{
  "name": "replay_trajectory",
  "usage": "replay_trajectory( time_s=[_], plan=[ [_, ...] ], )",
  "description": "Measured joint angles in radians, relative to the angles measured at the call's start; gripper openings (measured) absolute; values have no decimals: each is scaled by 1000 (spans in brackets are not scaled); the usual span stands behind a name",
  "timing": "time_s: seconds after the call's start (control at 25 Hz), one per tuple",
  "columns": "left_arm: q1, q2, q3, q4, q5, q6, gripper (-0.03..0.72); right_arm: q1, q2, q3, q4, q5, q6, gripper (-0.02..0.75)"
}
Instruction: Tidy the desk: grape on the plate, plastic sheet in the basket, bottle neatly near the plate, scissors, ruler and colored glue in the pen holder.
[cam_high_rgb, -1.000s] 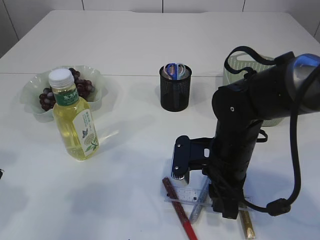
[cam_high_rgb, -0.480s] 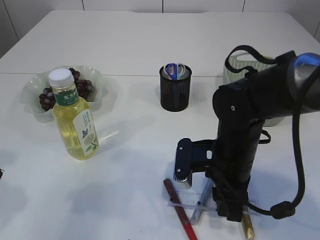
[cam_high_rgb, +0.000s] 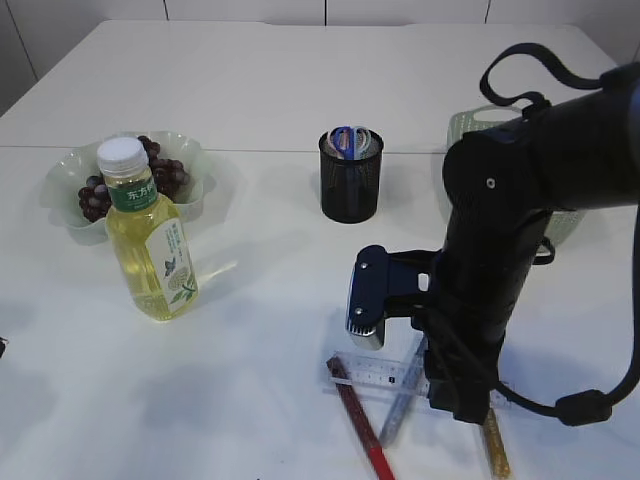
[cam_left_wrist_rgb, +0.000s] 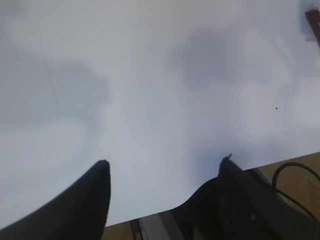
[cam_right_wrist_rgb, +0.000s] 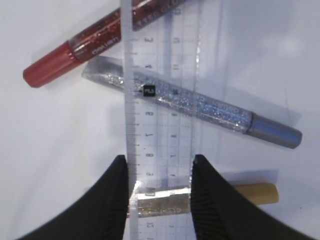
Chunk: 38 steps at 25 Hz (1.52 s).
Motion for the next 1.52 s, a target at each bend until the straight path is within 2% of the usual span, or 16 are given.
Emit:
replay_trajectory(
  time_s=[0.2,0.32,0.56,0.76,1.04,1.28,1.36,1.52],
  plan=[
    [0,0,0,0,0,0,489,-14,-34,0,54,1,-13,300],
    [0,0,0,0,0,0,489,-65,-57,0,169,-14,-67,300],
    [0,0,0,0,0,0,489,-250,-82,-2,585,-14,-314,300],
    [0,0,0,-16,0,0,489,-344,-83,-2,923,-12,-576,300],
    [0,0,0,-38,0,0,489,-360,-83,-2,1285,-16,-930,300],
    [0,0,0,-42,0,0,489,-363,-83,-2,1617,-99,-1218,300],
    [0,0,0,-42,0,0,489,-365,-77,-8,1682,-125,-1286,300],
    [0,0,0,-42,0,0,489,-365,-22,-60,1710,-135,-1332,300]
  ],
)
